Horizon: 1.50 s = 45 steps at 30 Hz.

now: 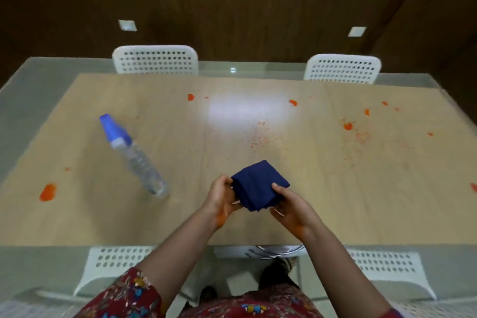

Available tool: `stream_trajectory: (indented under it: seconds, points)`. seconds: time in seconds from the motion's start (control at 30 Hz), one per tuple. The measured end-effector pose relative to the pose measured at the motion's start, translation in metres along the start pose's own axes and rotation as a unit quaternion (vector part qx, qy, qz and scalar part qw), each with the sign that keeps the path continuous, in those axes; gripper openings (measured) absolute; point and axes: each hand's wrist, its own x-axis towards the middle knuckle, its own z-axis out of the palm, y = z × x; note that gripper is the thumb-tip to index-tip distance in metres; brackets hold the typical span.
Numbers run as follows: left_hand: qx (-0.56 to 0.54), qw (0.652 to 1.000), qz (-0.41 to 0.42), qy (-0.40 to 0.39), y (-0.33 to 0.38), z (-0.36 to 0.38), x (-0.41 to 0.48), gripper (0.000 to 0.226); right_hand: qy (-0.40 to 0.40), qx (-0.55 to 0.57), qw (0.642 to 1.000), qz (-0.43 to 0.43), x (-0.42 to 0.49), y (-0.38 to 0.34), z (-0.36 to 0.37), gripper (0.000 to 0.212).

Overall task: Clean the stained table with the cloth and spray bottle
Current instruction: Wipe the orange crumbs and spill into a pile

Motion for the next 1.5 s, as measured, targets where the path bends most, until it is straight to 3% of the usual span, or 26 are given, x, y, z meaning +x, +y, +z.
stream_trajectory:
  seconds: [0.1, 0.17, 0.3, 0.37, 0.43, 0.47, 0.6, 0.7, 0.8, 0.9, 0.97, 1.07, 1.17, 1.3, 1.5]
  points:
    - [0.131, 0.991, 0.029, -0.011, 0.012, 0.062, 0.035, 0.030, 0.021, 0.070, 0.996, -0.049, 0.011, -0.043, -0.044, 0.021]
    - [0.255, 0.961, 0.109, -0.004, 0.017, 0.093, 0.053, 0.034, 0.030, 0.095, 0.992, -0.074, 0.018, -0.064, -0.064, 0.025]
    - [0.450, 0.842, 0.293, -0.058, 0.019, 0.177, 0.090, 0.045, 0.019, 0.167, 0.975, -0.145, 0.038, -0.115, -0.119, 0.041]
    - [0.538, 0.778, 0.314, -0.079, 0.018, 0.219, 0.109, 0.044, -0.006, 0.230, 0.960, -0.160, 0.045, -0.138, -0.145, 0.046]
    - [0.644, 0.690, 0.321, -0.077, 0.017, 0.252, 0.121, 0.042, -0.012, 0.247, 0.955, -0.162, 0.050, -0.155, -0.166, 0.046]
    - [0.667, 0.667, 0.323, -0.080, 0.016, 0.273, 0.128, 0.041, 0.003, 0.240, 0.957, -0.162, 0.053, -0.167, -0.183, 0.044]
    - [0.685, 0.648, 0.319, -0.098, 0.013, 0.332, 0.156, 0.040, 0.134, 0.192, 0.958, -0.165, 0.067, -0.200, -0.248, 0.026]
    - [0.703, 0.630, 0.302, -0.138, 0.008, 0.373, 0.186, 0.046, 0.229, 0.214, 0.935, -0.166, 0.080, -0.228, -0.314, 0.026]
    - [0.732, 0.590, 0.294, -0.171, 0.004, 0.399, 0.213, 0.051, 0.271, 0.200, 0.929, -0.154, 0.087, -0.256, -0.365, 0.029]
    - [0.758, 0.556, 0.278, -0.196, 0.000, 0.430, 0.244, 0.055, 0.357, 0.083, 0.913, -0.180, 0.104, -0.286, -0.418, 0.032]
    - [0.774, 0.535, 0.275, -0.199, 0.001, 0.441, 0.259, 0.058, 0.439, -0.068, 0.874, -0.197, 0.117, -0.302, -0.446, 0.028]
    - [0.797, 0.502, 0.276, -0.188, -0.003, 0.460, 0.288, 0.058, 0.529, -0.248, 0.802, -0.126, 0.147, -0.325, -0.505, 0.027]
    - [0.814, 0.482, 0.271, -0.175, -0.006, 0.463, 0.306, 0.058, 0.562, -0.323, 0.759, -0.065, 0.175, -0.338, -0.546, 0.033]
    - [0.814, 0.477, 0.281, -0.174, -0.008, 0.460, 0.323, 0.052, 0.577, -0.382, 0.720, -0.058, 0.217, -0.361, -0.565, 0.041]
    - [0.807, 0.484, 0.298, -0.158, -0.006, 0.463, 0.331, 0.044, 0.504, -0.470, 0.714, -0.122, 0.260, -0.400, -0.546, 0.039]
